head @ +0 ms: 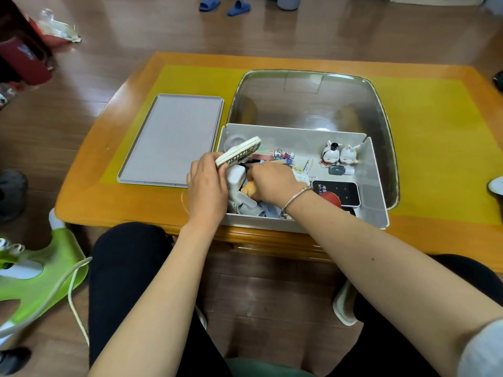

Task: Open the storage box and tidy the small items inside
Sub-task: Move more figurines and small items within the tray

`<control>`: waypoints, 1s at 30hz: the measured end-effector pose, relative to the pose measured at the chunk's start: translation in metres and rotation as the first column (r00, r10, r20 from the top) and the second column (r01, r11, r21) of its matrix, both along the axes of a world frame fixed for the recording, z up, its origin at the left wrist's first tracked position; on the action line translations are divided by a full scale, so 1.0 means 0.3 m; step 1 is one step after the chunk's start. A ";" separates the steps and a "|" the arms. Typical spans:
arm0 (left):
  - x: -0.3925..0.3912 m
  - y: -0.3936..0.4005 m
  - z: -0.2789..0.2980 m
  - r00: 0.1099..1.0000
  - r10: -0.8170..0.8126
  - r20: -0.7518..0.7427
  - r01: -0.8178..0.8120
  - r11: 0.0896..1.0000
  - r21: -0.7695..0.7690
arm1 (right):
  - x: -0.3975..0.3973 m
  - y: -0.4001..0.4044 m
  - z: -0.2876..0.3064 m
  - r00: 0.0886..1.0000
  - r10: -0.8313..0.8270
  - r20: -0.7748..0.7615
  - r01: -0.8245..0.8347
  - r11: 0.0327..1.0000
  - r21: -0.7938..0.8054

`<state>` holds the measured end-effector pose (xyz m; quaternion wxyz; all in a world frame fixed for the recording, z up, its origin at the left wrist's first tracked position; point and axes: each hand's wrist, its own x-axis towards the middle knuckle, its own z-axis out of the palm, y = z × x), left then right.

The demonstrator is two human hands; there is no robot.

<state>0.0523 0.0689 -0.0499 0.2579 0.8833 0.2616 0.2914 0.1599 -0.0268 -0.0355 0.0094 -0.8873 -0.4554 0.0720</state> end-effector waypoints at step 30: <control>-0.007 -0.007 0.005 0.995 -0.034 0.098 0.030 0.999 0.046 | -0.011 -0.011 -0.056 0.984 -0.146 -0.100 0.159 0.979 0.127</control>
